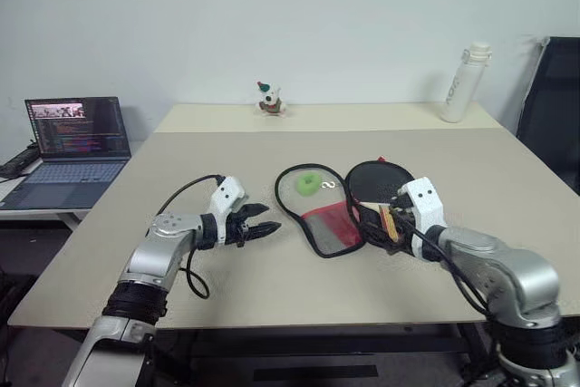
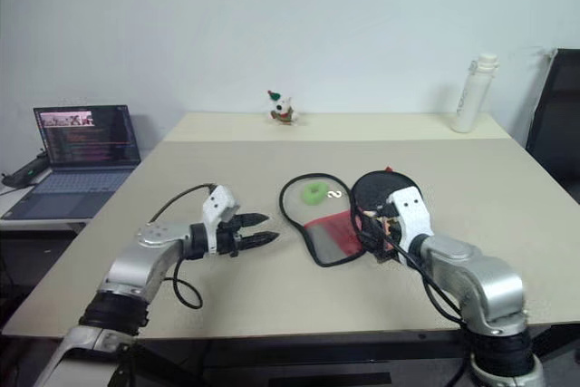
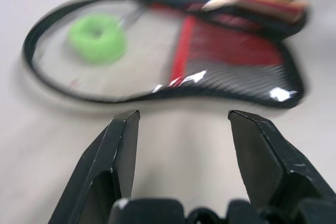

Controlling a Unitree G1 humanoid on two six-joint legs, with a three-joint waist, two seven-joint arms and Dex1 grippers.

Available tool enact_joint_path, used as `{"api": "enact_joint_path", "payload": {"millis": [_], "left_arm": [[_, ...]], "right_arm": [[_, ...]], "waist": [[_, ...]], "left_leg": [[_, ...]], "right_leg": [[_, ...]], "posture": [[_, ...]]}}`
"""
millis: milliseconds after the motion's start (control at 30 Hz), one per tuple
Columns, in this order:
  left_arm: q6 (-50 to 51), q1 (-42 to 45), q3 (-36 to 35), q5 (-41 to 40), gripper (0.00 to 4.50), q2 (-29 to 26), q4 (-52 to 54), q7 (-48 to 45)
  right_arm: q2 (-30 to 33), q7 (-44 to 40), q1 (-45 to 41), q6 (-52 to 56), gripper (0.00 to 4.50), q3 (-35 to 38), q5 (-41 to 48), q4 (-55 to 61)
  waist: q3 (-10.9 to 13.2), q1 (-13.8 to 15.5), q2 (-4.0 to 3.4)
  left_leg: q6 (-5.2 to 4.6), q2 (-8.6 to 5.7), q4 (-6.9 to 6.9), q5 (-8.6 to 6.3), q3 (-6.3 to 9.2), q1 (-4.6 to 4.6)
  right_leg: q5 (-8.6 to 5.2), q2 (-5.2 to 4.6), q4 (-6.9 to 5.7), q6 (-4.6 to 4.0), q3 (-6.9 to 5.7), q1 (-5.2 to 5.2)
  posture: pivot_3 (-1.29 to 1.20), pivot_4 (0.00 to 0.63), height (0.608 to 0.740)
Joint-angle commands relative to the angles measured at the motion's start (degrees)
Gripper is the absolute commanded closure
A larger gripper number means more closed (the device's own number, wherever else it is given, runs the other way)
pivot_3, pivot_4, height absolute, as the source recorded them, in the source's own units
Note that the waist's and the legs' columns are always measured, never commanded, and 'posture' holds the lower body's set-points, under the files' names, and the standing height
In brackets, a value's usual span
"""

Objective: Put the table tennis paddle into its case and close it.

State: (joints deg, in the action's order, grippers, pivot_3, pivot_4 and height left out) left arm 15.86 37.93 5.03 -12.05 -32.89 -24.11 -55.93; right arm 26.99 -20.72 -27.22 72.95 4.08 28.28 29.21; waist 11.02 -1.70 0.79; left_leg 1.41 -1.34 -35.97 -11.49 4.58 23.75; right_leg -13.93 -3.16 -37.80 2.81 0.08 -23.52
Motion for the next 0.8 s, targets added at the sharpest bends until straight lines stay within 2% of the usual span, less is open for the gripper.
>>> {"api": "enact_joint_path", "payload": {"millis": [33, 167, 200, 533, 800], "left_arm": [[-4.5, 4.3, 1.6, 4.2, 2.77, 1.3, -6.5, 1.6], [-7.5, 8.7, 2.6, 6.6, 4.26, 5.2, -15.6, 2.6], [-8.0, 9.7, 2.8, 7.3, 4.48, 6.2, -17.8, 2.7], [-15.1, 17.4, 2.8, 11.6, 4.48, 14.2, -35.2, 6.5], [-19.0, 26.9, 1.8, 11.2, 4.48, 19.4, -36.3, 5.2]], "right_arm": [[2.9, -2.5, -0.8, -0.3, 0.0, 2.6, 1.9, 2.8], [4.0, -2.0, -1.0, -1.3, 0.0, 3.3, 1.5, 1.8], [4.1, -1.9, -1.0, -1.3, 0.0, 3.3, 1.5, 1.8], [5.0, -1.7, 0.4, -2.0, 0.0, 3.6, 1.2, 2.2], [8.2, -1.8, 2.2, -2.3, 0.0, 6.9, 1.1, 1.9]], "waist": [[0.0, 0.0, 0.02], [0.0, 0.1, 0.03], [0.0, 0.1, 0.04], [0.0, 0.2, 0.09], [0.1, 1.1, 0.28]], "left_leg": [[0.0, -0.02, -0.01, 0.0, 0.0, 0.01], [0.0, -0.06, 0.0, 0.0, -0.01, 0.01], [0.0, -0.07, 0.0, 0.0, -0.01, 0.02], [0.01, -0.11, -0.06, 0.0, 0.08, 0.05], [0.01, -0.21, -0.08, 0.0, 0.15, 0.19]], "right_leg": [[0.0, 0.0, 0.01, 0.0, -0.01, 0.01], [0.01, -0.01, 0.04, 0.01, -0.02, 0.02], [0.0, -0.01, 0.05, 0.01, -0.03, 0.02], [0.01, -0.02, 0.03, 0.03, -0.15, 0.08], [0.02, -0.09, 0.14, 0.05, -0.26, 0.08]], "posture": [[0.0, 0.15, 0.74], [0.0, 0.15, 0.74], [0.0, 0.15, 0.74], [0.0, 0.15, 0.74], [0.0, 0.15, 0.74]]}}
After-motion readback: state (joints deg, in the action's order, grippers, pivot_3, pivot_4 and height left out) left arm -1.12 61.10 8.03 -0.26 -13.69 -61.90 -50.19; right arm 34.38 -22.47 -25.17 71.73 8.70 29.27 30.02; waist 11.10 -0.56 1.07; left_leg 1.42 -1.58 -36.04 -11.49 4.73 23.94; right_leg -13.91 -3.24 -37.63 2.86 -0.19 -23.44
